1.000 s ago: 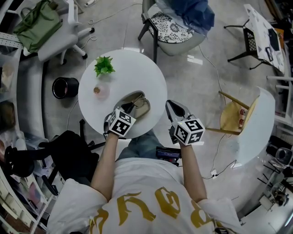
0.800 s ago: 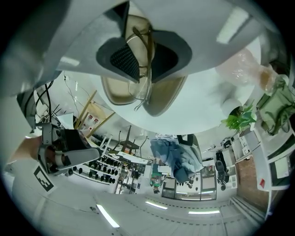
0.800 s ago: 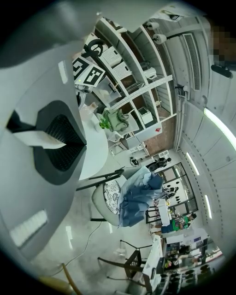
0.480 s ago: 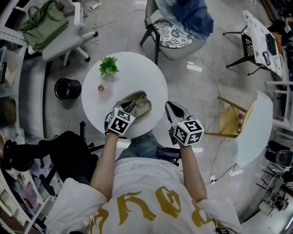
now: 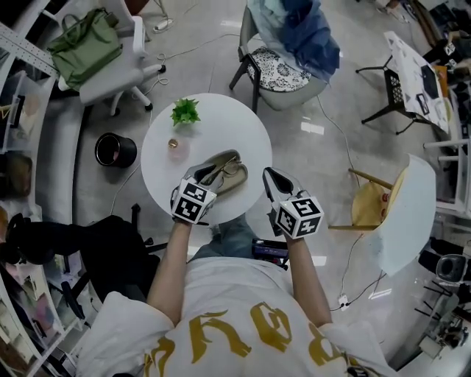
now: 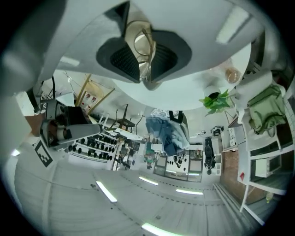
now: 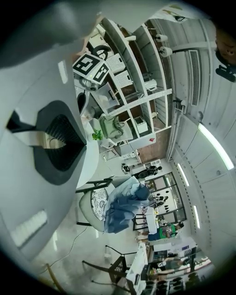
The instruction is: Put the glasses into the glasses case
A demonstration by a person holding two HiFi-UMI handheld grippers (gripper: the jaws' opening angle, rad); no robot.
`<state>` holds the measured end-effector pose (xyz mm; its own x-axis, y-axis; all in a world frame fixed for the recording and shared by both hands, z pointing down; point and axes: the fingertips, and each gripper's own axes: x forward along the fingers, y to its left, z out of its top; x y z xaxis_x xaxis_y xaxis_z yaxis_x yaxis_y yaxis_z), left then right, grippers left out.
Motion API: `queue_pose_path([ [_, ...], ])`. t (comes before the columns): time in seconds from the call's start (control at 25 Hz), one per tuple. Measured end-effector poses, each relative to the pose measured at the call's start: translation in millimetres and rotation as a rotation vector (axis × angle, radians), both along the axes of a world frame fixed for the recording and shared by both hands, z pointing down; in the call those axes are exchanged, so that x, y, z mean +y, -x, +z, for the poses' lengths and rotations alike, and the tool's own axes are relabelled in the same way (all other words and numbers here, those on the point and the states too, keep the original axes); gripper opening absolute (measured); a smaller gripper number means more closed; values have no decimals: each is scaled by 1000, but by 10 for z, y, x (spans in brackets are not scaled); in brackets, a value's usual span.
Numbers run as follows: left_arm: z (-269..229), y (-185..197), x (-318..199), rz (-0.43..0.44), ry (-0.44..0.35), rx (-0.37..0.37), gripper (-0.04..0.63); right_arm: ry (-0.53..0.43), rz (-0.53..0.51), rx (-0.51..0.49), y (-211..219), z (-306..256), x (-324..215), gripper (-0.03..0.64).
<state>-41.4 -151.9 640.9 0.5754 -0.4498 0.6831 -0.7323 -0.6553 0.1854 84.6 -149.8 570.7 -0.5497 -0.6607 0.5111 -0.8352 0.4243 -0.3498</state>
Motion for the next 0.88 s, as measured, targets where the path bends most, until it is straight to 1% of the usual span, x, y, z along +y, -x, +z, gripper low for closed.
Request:
queue_pose_path([
  [0.12,-191,69,10,-46,-42,47,71,-24,-3,6,49,-76,47,26],
  [0.44,-837,206,53,-138,-172,160,16,-93,-10,8,208,-309,207,26],
  [0.48,-916,212,71,-144,-184,177,3,-101,-11,8,229,-335,230,26],
  [0.6,-1113,215,152,-147,-207,222,2,-122,-14,6,290,-412,303,26],
  [0.76,-1256,247,271,-155,-201,248,2,-177,-5,12,335,-574,392,26],
  [0.88,-1422,256,333,-155,-246,291,2,-219,10,4,324,-707,448,26],
])
